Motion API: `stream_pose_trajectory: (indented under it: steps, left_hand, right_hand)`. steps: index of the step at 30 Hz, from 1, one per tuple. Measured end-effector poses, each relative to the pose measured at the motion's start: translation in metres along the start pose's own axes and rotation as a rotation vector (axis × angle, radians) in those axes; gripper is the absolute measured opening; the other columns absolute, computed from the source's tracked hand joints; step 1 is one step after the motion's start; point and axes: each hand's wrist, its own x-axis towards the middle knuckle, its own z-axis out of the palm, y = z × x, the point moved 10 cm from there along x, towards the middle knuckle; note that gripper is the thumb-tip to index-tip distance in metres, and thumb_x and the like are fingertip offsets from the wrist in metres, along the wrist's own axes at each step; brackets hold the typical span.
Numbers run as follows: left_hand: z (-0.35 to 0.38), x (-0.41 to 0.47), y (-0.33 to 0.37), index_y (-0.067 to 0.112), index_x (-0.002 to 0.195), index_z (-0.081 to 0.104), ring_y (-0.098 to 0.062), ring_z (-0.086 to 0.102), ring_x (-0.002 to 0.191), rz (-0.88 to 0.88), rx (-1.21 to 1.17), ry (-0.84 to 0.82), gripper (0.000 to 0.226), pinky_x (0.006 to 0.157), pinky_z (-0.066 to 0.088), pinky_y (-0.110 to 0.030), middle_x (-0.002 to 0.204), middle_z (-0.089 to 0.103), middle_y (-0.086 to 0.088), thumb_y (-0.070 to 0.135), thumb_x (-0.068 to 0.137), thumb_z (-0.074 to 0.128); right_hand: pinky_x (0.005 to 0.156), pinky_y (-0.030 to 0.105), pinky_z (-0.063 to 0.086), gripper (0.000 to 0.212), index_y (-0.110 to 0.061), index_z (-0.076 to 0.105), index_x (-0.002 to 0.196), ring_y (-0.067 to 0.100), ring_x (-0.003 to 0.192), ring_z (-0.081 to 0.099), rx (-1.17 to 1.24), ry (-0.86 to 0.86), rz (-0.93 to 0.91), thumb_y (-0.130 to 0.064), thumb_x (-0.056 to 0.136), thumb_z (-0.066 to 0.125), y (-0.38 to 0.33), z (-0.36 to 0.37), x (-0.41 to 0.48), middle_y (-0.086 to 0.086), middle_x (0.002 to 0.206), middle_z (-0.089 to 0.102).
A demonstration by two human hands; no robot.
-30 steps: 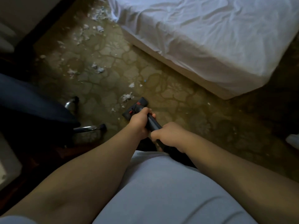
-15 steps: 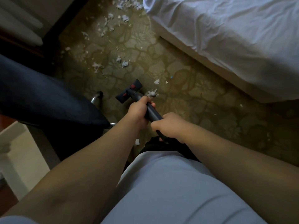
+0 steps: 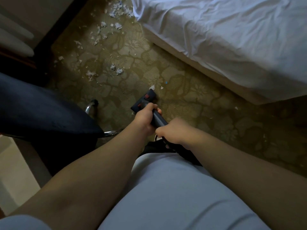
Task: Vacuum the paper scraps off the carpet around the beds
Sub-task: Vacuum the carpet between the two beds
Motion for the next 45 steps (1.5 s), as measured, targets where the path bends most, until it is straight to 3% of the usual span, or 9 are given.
stream_pose_trajectory:
  steps: [3,7,19,26,29,35,39,45]
  left_hand:
    - [0.023,-0.006,-0.027,0.010,0.092,0.057,-0.012,0.055,0.062,0.005,0.035,0.004,0.004,0.069,0.049,-0.030,0.068,0.057,-0.001,0.010,0.096,0.058]
    - [0.058,-0.009,-0.076,0.010,0.096,0.059,-0.012,0.057,0.057,0.018,0.049,0.009,0.003,0.060,0.051,-0.029,0.065,0.059,-0.001,0.013,0.095,0.060]
    - [0.232,-0.032,-0.291,0.008,0.077,0.056,-0.015,0.055,0.062,-0.147,0.224,-0.120,0.020,0.060,0.049,-0.031,0.068,0.058,-0.004,0.016,0.095,0.059]
    - [0.297,-0.043,-0.365,0.005,0.088,0.059,-0.014,0.055,0.058,-0.210,0.367,-0.249,0.011,0.057,0.049,-0.027,0.065,0.059,-0.003,0.015,0.093,0.060]
    - [0.303,-0.044,-0.366,0.005,0.103,0.055,-0.014,0.054,0.055,-0.212,0.360,-0.288,0.015,0.055,0.049,-0.027,0.064,0.057,-0.002,0.017,0.095,0.059]
    - [0.287,-0.026,-0.317,0.005,0.104,0.056,-0.014,0.056,0.059,-0.158,0.290,-0.247,0.013,0.055,0.052,-0.027,0.069,0.058,-0.004,0.015,0.096,0.060]
    - [0.262,-0.009,-0.253,0.009,0.094,0.055,-0.014,0.055,0.058,-0.134,0.213,-0.219,0.006,0.060,0.052,-0.029,0.067,0.058,-0.003,0.013,0.095,0.059]
    - [0.204,0.025,-0.122,0.010,0.082,0.055,-0.015,0.055,0.059,-0.077,0.186,-0.141,0.013,0.064,0.052,-0.032,0.063,0.058,-0.002,0.013,0.094,0.059]
  right_hand:
    - [0.069,0.040,0.062,0.049,-0.009,0.068,0.105,0.030,0.075,0.077,0.000,0.004,0.020,-0.030,0.061,0.072,0.029,-0.022,-0.011,0.015,0.089,0.077]
    - [0.061,0.031,0.053,0.028,-0.013,0.067,0.098,0.025,0.067,0.067,-0.037,0.020,0.003,-0.028,0.076,0.075,0.073,-0.062,-0.036,0.011,0.085,0.073]
    - [0.086,0.044,0.062,0.025,-0.011,0.068,0.102,0.034,0.095,0.077,0.100,0.119,0.115,-0.023,0.080,0.071,0.276,-0.207,-0.120,0.019,0.102,0.076]
    - [0.092,0.049,0.062,0.026,-0.009,0.066,0.105,0.036,0.097,0.077,0.281,0.191,0.173,-0.022,0.084,0.072,0.350,-0.243,-0.144,0.021,0.106,0.075]
    - [0.089,0.049,0.063,0.027,-0.010,0.066,0.099,0.036,0.092,0.078,0.294,0.212,0.159,-0.025,0.079,0.074,0.353,-0.245,-0.141,0.020,0.098,0.076]
    - [0.089,0.052,0.063,0.032,-0.011,0.065,0.099,0.035,0.087,0.078,0.251,0.194,0.141,-0.029,0.074,0.074,0.312,-0.241,-0.119,0.019,0.095,0.075]
    - [0.074,0.038,0.062,0.033,-0.014,0.064,0.100,0.028,0.076,0.075,0.143,0.162,0.112,-0.035,0.077,0.074,0.253,-0.232,-0.092,0.015,0.091,0.074]
    - [0.058,0.031,0.056,0.033,-0.011,0.068,0.103,0.025,0.063,0.070,0.066,0.104,0.082,-0.033,0.079,0.074,0.132,-0.193,-0.035,0.014,0.085,0.077]
